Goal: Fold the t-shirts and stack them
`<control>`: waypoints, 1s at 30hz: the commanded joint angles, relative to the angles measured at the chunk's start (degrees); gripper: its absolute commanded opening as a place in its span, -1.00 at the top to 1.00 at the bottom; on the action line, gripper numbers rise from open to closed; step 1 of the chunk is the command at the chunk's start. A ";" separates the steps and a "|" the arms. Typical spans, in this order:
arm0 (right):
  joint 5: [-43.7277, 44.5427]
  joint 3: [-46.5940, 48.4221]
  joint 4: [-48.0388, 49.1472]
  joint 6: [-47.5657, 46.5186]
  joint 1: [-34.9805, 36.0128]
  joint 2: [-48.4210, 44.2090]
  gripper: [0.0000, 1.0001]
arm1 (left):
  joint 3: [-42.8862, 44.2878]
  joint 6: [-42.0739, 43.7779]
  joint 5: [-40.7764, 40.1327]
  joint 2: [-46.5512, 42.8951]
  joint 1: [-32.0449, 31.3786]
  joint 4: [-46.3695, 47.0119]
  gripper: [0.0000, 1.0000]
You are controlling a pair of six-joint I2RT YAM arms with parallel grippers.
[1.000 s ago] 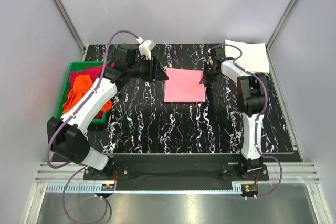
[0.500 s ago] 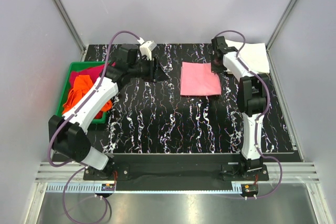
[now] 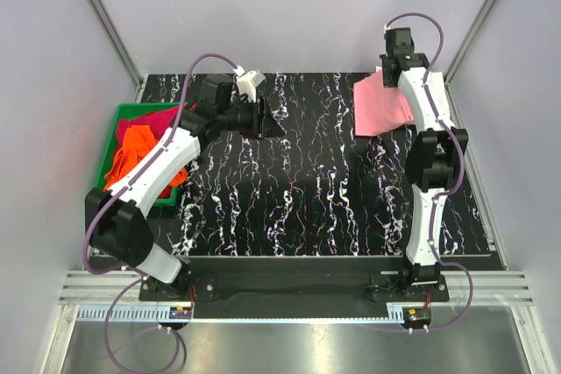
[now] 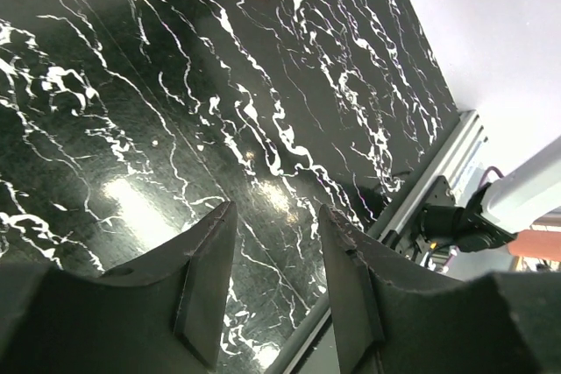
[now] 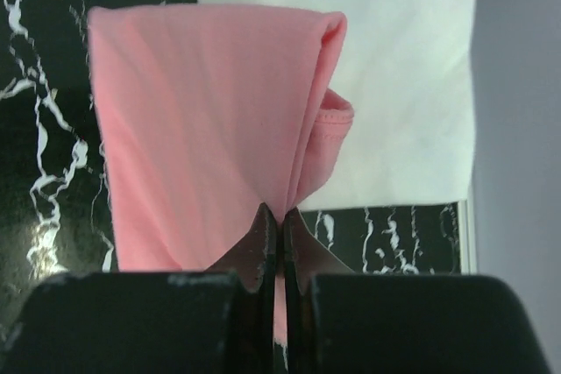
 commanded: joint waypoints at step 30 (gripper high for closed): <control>-4.67 31.25 -0.70 -8.16 -14.15 16.67 1.00 | -0.21 -1.46 4.47 -0.63 -0.51 3.00 0.00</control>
